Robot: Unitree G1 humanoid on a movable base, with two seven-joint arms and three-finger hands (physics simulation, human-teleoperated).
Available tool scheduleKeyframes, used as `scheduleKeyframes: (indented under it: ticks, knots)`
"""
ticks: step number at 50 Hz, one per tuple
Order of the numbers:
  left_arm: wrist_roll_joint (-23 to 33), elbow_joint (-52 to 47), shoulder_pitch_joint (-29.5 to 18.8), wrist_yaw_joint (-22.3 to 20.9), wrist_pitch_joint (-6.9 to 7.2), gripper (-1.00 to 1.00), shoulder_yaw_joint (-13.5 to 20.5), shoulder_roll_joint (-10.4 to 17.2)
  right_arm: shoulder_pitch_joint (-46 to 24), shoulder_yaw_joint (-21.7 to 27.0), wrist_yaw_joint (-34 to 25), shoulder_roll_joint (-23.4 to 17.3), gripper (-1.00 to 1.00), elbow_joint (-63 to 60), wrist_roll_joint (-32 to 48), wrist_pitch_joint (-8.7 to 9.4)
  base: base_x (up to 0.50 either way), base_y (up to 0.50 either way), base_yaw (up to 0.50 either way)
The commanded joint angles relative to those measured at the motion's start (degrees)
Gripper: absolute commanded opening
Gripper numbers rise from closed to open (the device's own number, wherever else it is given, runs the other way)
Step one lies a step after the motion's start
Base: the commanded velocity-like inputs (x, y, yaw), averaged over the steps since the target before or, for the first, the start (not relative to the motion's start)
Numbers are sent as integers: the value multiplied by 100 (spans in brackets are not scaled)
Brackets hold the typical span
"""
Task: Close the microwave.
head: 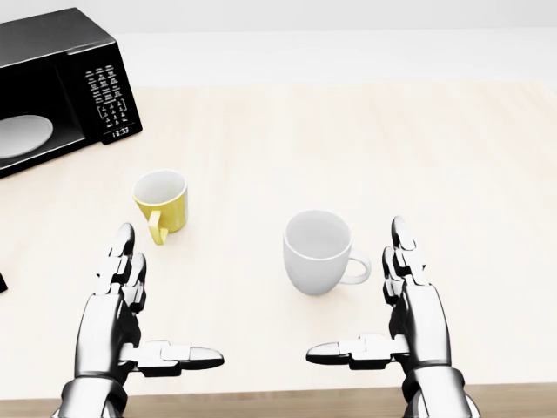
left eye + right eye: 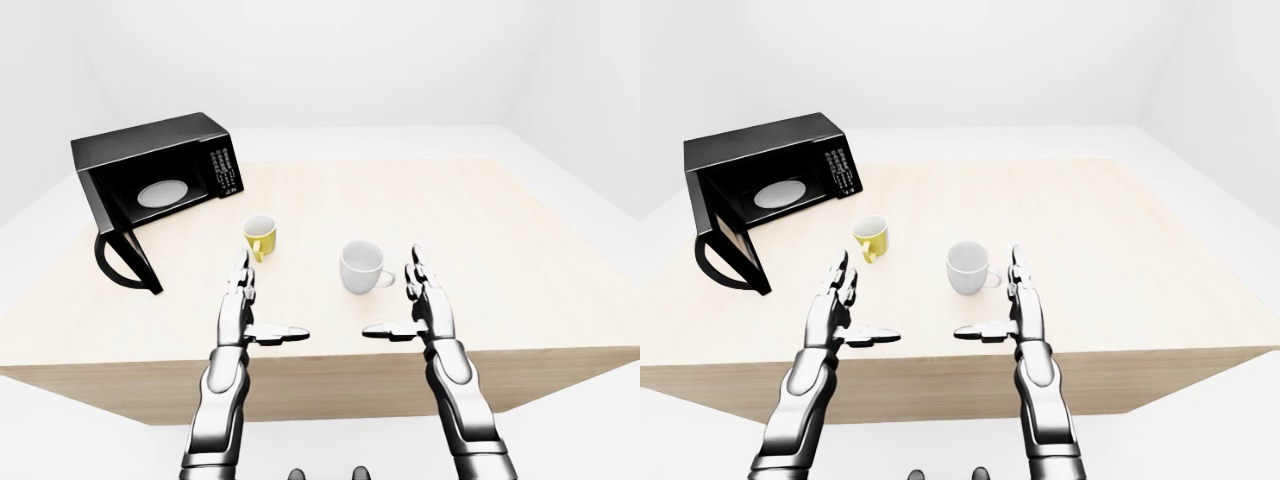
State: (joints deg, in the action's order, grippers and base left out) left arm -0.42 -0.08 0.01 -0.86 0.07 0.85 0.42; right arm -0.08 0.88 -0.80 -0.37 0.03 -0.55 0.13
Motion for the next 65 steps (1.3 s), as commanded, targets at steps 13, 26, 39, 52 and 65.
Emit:
scheduleKeyframes:
  ticks: [13,26,39,52,65]
  knots:
    - [-28,-8,8,-129,22,100,107,59,-33,111,-42,-63,100,30,-5,37,0,0,0]
    - [-274,-3249,1139,-429,493,100,294,5,861,-290,162,29,100,-3039,738,487,0,0,0]
    - [-591,-4437,1457,-724,493,100,707,-172,1158,-506,273,38,100,-4437,951,487,0,0,0]
    - [-724,-4526,1503,-784,493,100,775,-227,1149,-499,300,38,100,-4423,939,487,0,0,0]
    - [-967,-4603,1532,-862,493,100,838,-233,1187,-641,326,-4,100,-4411,1301,487,0,12,0]
